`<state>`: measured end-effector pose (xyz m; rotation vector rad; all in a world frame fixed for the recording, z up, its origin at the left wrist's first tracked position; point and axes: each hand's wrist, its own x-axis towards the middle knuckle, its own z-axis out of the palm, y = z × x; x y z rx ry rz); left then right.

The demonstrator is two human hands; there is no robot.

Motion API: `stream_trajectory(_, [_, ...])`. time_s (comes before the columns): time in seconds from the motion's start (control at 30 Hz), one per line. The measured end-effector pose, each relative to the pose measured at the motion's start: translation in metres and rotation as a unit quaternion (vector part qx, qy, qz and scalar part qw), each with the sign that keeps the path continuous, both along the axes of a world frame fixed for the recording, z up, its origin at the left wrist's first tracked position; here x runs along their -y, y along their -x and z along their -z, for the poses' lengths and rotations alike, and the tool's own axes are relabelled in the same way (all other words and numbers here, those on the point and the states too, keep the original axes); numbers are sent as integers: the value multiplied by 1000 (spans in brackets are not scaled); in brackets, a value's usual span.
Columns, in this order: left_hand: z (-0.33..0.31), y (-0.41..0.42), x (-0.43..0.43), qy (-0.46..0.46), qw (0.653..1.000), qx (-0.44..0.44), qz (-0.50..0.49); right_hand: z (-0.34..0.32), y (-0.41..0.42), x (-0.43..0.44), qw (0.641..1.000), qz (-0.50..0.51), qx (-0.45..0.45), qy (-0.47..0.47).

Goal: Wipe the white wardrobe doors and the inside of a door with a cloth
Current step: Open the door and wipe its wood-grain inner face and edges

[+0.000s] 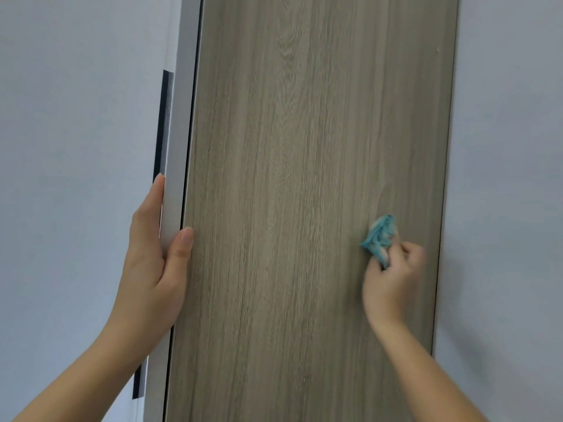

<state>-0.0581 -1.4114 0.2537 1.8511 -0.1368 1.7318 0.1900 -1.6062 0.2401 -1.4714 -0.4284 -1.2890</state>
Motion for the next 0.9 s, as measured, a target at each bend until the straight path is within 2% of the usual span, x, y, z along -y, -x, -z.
stream_trajectory(0.23, [-3,1,-11,9,996,-2,86,26,100,-56,971,-75,180,137])
stream_trajectory(0.37, [-5,3,-15,19,994,-4,103,33,124,-69,952,-69,236,183])
stream_trajectory(0.6, [-5,11,-13,35,993,-30,108,62,171,-97,881,-77,398,246])
stream_trajectory(0.77, [28,6,3,90,994,-16,59,60,144,-73,863,-78,424,265])
stream_trajectory(0.83, [44,4,8,102,994,-29,22,60,115,-54,879,-66,391,266])
stream_trajectory(0.9, [56,6,9,105,993,-53,3,59,81,-34,913,-49,323,244])
